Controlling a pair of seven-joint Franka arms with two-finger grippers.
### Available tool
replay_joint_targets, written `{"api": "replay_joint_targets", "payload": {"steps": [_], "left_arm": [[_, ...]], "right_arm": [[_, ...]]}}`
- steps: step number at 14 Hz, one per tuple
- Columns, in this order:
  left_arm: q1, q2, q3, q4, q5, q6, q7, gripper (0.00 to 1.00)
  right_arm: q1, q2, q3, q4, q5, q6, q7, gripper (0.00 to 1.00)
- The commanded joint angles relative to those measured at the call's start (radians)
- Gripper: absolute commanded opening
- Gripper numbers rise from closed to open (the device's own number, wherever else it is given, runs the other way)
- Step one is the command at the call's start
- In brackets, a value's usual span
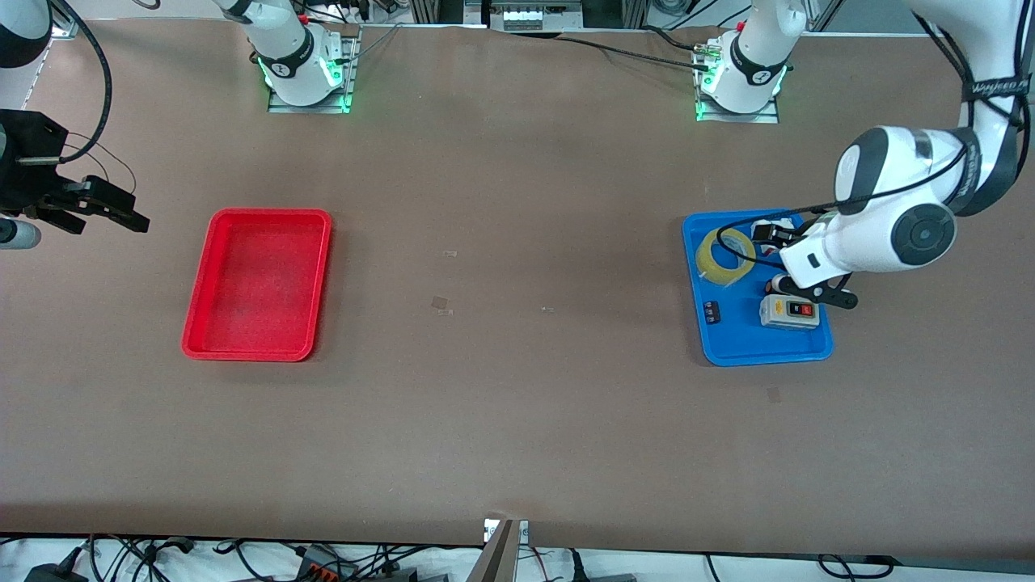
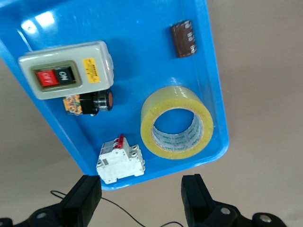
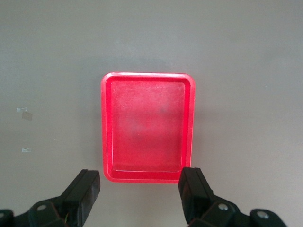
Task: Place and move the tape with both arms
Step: 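Reach the left gripper down to the yellow tape roll on the blue tray, then grasp the yellow tape roll with the left gripper and lift it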
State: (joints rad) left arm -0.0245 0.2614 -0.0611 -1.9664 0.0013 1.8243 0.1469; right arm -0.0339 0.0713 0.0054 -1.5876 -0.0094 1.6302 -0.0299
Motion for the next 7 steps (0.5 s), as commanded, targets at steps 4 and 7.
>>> {"api": "replay_joint_targets", "payload": {"steps": [4, 7], "left_arm": [[0.014, 0.154, -0.003, 0.014, -0.009, 0.048, 0.000, 1.00], [0.020, 0.202, -0.002, 0.021, -0.069, 0.078, -0.003, 1.00]], "right_arm": [[-0.004, -0.008, 0.007, -0.009, -0.014, -0.004, -0.002, 1.00], [-0.001, -0.008, 0.007, -0.008, -0.015, 0.000, -0.002, 1.00]]}}
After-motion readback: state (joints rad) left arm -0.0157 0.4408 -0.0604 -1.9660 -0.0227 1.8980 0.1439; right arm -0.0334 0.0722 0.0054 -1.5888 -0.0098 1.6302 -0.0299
